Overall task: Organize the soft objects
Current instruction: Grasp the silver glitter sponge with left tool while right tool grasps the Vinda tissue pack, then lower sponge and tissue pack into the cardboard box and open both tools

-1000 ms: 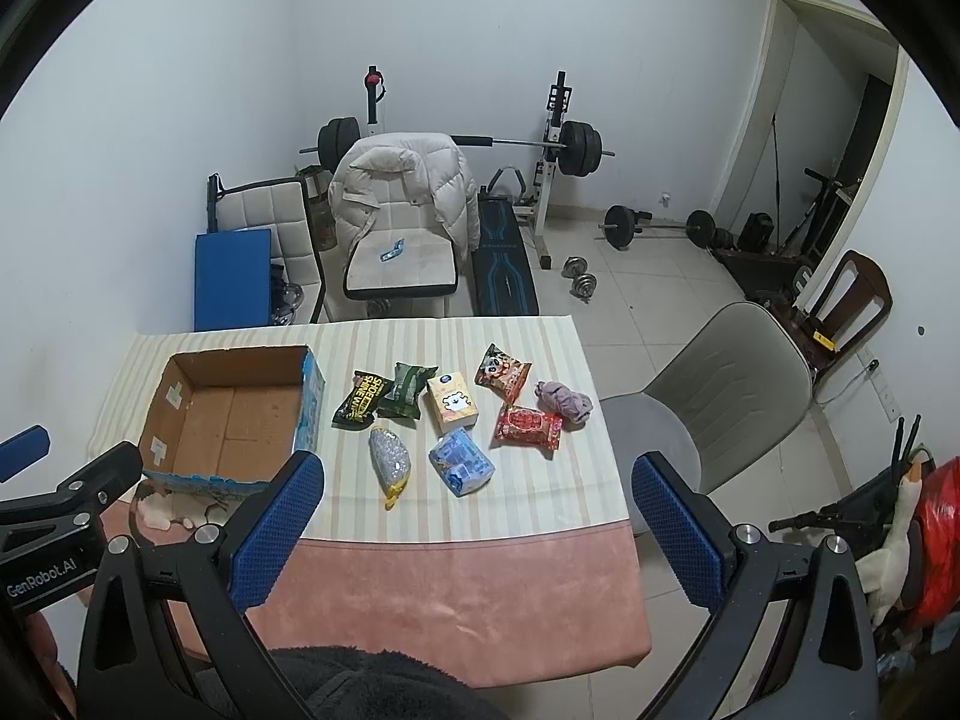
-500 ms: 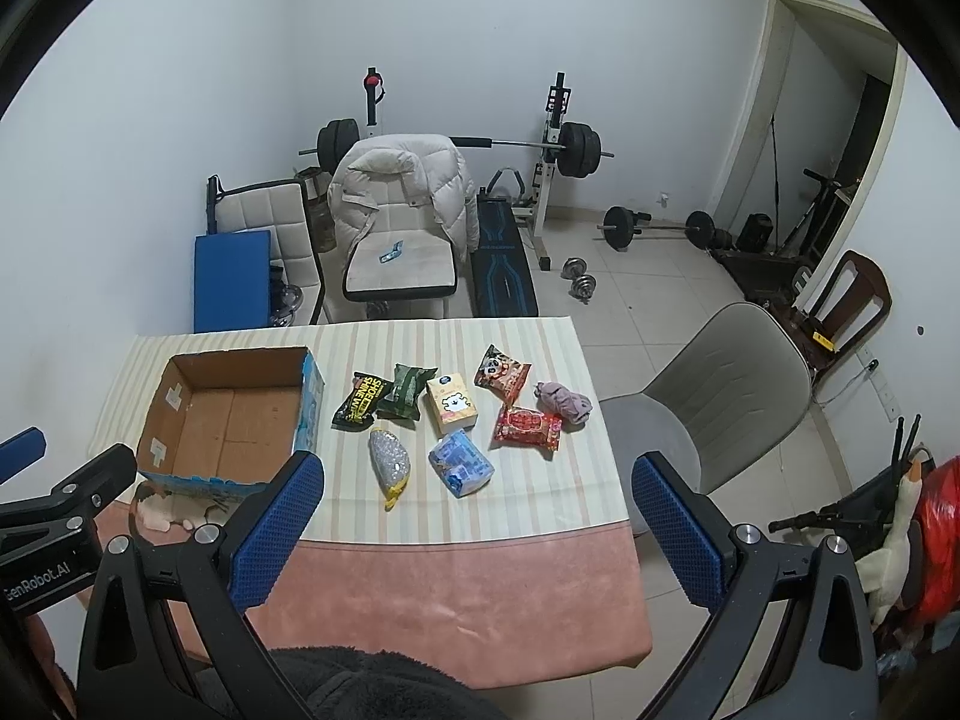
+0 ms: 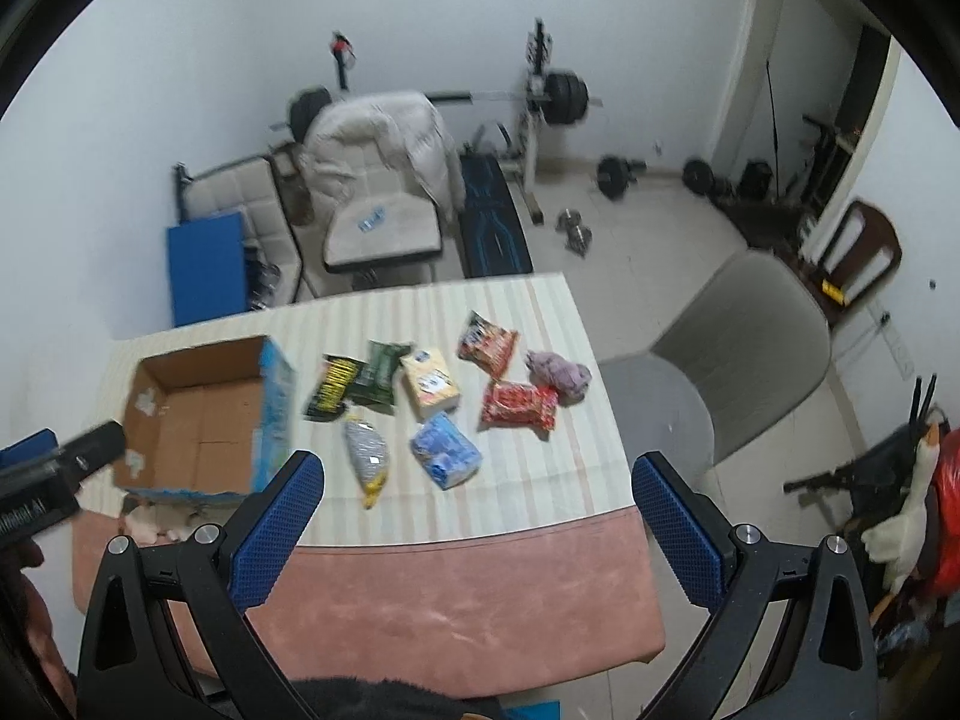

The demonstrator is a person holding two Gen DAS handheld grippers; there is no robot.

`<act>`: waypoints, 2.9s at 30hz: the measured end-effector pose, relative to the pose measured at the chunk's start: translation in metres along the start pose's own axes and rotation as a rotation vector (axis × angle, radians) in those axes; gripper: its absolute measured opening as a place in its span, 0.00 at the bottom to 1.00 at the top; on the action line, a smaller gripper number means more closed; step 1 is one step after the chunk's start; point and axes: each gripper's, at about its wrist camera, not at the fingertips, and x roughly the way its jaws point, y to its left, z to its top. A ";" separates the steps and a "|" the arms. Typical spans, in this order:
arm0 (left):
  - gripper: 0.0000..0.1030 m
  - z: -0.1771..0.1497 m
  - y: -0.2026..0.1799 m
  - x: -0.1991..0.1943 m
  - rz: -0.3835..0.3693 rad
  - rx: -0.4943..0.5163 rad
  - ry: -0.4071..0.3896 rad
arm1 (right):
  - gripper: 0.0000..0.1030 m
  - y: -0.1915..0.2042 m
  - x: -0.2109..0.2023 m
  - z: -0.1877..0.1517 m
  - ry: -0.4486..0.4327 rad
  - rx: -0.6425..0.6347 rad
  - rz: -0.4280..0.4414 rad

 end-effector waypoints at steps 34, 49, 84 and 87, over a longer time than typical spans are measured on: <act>0.30 -0.038 -0.038 0.370 -0.003 -0.171 0.592 | 0.69 0.067 0.507 0.033 0.683 -0.094 0.195; 0.30 0.021 0.027 0.180 -0.115 -0.124 0.300 | 0.64 0.080 0.328 0.044 0.487 0.006 0.334; 0.33 0.067 0.250 0.371 -0.331 -0.169 0.682 | 0.64 0.412 0.387 -0.036 0.387 -0.160 0.164; 0.33 0.061 0.247 0.379 -0.339 -0.159 0.695 | 0.64 0.415 0.394 -0.041 0.375 -0.181 0.139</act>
